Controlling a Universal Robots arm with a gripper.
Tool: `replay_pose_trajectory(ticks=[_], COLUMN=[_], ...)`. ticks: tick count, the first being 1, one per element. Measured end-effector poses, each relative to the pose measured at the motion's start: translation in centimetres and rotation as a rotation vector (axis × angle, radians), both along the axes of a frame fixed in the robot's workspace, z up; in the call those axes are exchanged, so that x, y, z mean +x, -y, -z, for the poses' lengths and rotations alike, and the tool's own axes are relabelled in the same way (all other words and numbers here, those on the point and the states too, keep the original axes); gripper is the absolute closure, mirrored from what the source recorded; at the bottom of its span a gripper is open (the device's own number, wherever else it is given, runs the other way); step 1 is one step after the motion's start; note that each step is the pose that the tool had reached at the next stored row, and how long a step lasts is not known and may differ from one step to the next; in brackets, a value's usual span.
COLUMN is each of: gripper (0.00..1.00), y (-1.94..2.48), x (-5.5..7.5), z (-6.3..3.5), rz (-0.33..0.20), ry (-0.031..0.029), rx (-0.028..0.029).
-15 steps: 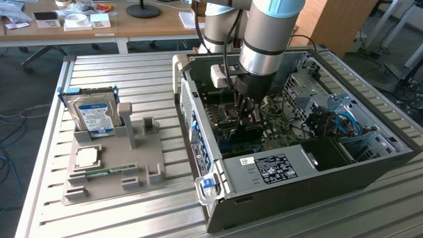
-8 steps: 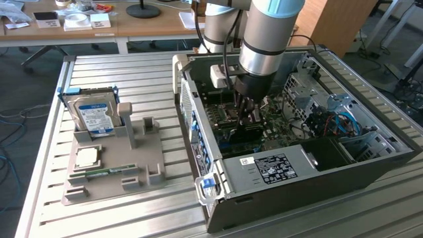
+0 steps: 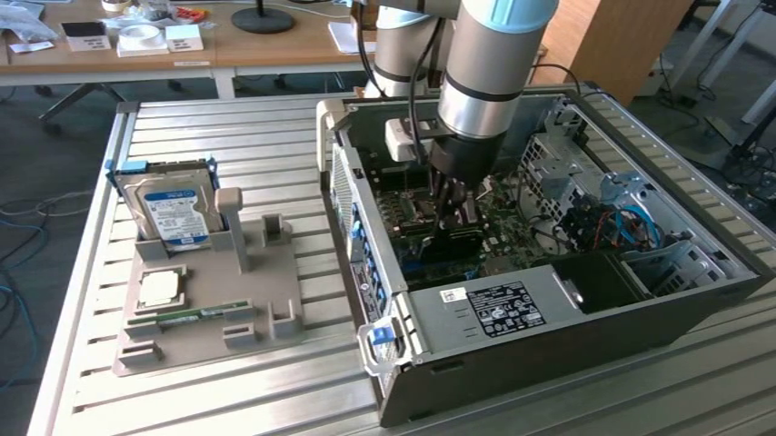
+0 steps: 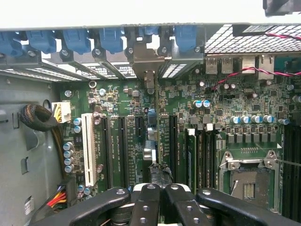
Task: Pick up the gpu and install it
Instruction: 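Press down on the gpu until it lock into place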
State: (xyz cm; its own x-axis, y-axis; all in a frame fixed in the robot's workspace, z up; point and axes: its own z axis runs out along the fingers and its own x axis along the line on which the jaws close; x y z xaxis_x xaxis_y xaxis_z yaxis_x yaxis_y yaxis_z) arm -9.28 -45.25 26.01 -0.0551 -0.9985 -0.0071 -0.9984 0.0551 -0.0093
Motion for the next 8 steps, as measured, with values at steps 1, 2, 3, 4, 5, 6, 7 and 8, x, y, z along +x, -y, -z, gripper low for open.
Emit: replay_pose_trajectory(ticks=[1,2,3,4,5,6,7,8], gripper=[0.89,0.89,0.89,0.89,0.89,0.89,0.89,0.89], y=[0.0,0.0,0.0,0.0,-0.01,-0.02,-0.02,-0.01], x=[0.0,0.0,0.0,0.0,0.0,0.0,-0.01,-0.01], z=[0.0,0.0,0.0,-0.01,-0.06,-0.14,-0.27,-0.52], rz=[0.0,0.0,0.0,0.0,0.0,0.0,0.0,0.0], ry=[0.0,0.0,0.0,0.0001,0.0003,0.0007,0.0007,0.0001], rx=[0.0,0.0,0.0001,0.0002,0.0009,0.0018,0.0019,0.0004])
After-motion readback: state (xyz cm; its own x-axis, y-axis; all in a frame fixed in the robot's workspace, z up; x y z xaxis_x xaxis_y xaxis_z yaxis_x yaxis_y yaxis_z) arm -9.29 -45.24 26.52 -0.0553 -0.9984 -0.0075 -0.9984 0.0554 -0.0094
